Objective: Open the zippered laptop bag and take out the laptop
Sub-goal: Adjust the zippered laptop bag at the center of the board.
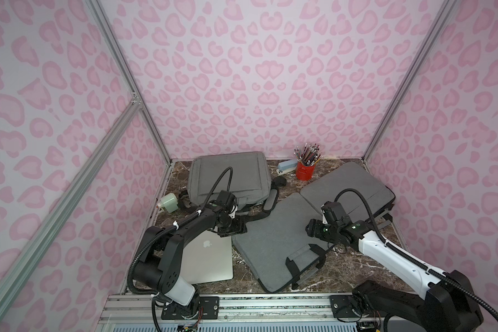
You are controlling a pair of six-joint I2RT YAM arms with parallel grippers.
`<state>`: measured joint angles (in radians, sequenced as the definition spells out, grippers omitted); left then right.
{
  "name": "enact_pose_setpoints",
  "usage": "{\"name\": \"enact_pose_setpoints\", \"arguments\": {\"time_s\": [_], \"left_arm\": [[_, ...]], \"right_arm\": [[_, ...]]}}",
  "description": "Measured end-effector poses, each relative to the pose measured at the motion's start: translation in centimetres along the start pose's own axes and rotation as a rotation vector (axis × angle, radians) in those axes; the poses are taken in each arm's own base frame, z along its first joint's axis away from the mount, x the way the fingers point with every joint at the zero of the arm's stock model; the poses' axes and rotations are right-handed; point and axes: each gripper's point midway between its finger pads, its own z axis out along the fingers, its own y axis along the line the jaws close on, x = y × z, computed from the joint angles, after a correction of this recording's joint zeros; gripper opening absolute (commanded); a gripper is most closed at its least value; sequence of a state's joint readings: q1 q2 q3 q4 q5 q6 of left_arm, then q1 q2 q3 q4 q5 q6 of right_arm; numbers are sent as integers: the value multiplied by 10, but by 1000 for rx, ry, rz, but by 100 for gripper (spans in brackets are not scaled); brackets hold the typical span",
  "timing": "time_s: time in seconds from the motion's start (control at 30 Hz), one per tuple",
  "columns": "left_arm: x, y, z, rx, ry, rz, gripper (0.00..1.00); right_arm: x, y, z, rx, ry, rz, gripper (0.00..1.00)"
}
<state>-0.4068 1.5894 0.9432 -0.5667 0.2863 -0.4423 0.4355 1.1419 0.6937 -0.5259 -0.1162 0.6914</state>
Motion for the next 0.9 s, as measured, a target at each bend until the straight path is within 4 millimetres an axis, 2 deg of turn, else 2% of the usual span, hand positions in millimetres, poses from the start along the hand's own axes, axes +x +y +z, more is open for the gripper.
{"name": "enact_pose_setpoints", "arguments": {"time_s": [0.17, 0.27, 0.4, 0.5, 0.73, 0.9], "left_arm": [[-4, 6, 1, -56, 3, 43, 69], [-10, 17, -3, -128, -24, 65, 69], [-9, 26, -5, -179, -19, 80, 69], [-6, 26, -4, -181, -11, 82, 68], [-7, 8, 1, -110, -2, 103, 61], [-10, 6, 6, -109, 12, 103, 60]], "right_arm": [[2, -28, -4, 58, -1, 59, 77], [7, -48, -2, 90, 0, 109, 78], [10, -66, -1, 116, -8, 158, 81], [12, -72, 2, 119, -4, 179, 81], [16, -80, 18, 117, 50, 216, 79], [19, -87, 29, 87, 74, 258, 77]]}}
